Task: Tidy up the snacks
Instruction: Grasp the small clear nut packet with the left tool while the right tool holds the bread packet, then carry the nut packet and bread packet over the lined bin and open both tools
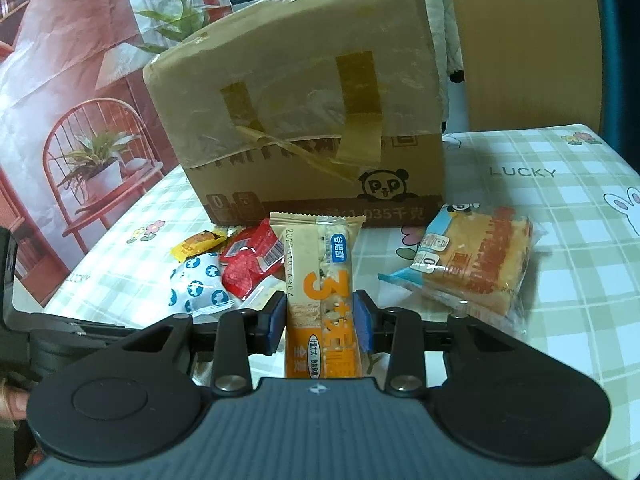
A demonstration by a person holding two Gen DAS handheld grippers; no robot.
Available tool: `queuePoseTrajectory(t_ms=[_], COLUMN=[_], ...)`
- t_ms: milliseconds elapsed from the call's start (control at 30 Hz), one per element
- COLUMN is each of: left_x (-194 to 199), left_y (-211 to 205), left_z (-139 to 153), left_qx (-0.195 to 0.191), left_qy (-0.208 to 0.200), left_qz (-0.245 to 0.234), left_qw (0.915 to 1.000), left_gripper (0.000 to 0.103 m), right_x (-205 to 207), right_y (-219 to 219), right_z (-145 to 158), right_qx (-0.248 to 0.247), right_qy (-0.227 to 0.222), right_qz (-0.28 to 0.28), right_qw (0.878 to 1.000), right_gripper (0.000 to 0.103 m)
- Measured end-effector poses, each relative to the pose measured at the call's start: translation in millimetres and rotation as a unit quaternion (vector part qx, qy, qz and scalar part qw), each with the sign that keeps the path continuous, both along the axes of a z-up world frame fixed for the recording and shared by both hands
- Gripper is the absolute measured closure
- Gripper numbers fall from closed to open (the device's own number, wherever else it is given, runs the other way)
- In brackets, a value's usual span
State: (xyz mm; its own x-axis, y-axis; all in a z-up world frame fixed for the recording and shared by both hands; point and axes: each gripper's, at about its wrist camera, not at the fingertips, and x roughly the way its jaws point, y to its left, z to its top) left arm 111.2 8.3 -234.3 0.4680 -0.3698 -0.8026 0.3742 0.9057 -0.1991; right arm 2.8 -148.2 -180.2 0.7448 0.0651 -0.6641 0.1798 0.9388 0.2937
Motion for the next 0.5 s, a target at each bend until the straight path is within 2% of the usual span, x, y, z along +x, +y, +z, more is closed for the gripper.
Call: queuePoseTrajectory(t_ms=[200, 400, 500], left_x=[-10, -12, -8], left_y=[2, 17, 26], left_z=[33, 74, 95], left_qx=[-0.016, -0.048, -0.058], left_qy=[-0.068, -0.144, -0.183], left_qz=[-0.017, 0.001, 0.015], left_qw=[0.9974, 0.9884, 0.9812], left_gripper=[0.085, 0.085, 0.085], right_x=[-9, -16, -17], right_y=[-2, -5, -6], right_z=[14, 44, 61], right_qx=[-0.002, -0.028, -0.034], right_qy=[-0.022, -0.069, -0.093], right_qz=[-0.007, -0.020, -0.022], right_qw=[1.000, 0.997, 0.995], right_gripper=[0.065, 0.065, 0.065])
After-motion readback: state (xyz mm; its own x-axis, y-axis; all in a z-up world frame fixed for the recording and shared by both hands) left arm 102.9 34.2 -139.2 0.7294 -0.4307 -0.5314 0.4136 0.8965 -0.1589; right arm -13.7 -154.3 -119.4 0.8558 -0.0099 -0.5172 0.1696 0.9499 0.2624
